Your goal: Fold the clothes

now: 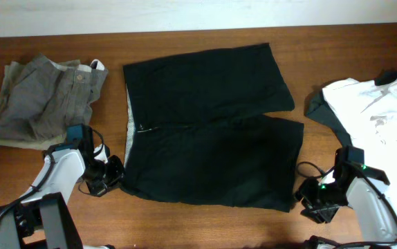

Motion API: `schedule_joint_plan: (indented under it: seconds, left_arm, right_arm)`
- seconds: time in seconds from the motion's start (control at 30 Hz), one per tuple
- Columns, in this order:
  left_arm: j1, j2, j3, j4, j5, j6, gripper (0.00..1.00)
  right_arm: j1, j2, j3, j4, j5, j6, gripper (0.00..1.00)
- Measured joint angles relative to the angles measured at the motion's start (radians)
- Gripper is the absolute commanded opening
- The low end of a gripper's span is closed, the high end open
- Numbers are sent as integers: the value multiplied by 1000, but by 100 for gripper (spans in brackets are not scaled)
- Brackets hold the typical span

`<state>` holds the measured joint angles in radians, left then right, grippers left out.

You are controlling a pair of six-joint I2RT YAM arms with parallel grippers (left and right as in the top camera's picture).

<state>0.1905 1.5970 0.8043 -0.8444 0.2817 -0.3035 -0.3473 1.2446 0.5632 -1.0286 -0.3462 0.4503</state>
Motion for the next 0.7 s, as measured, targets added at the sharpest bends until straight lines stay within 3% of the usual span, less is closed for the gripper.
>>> schedule_joint_plan:
  seconds: [0.17, 0.27, 0.3, 0.37, 0.47, 0.63, 0.7]
  left_arm:
    - [0, 0, 0, 5, 1, 0, 0]
    - [0, 0, 0, 5, 3, 0, 0]
    - [0, 0, 0, 5, 3, 0, 0]
    - [0, 0, 0, 5, 3, 0, 1]
    - [0, 0, 0, 5, 3, 0, 1]
    - [0, 0, 0, 5, 3, 0, 0]
    - [0, 0, 6, -13, 12, 15, 0]
  right_arm:
    - [0, 0, -99, 140, -59, 15, 55]
    - [0, -2, -112, 165, -95, 23, 53]
    - [0, -3, -115, 175, -109, 26, 47]
    - [0, -4, -122, 192, -123, 39, 22]
    - [0, -4, -130, 200, -122, 66, 7]
    - [0, -4, -130, 193, -124, 81, 4]
    - [0, -5, -77, 103, -123, 65, 4]
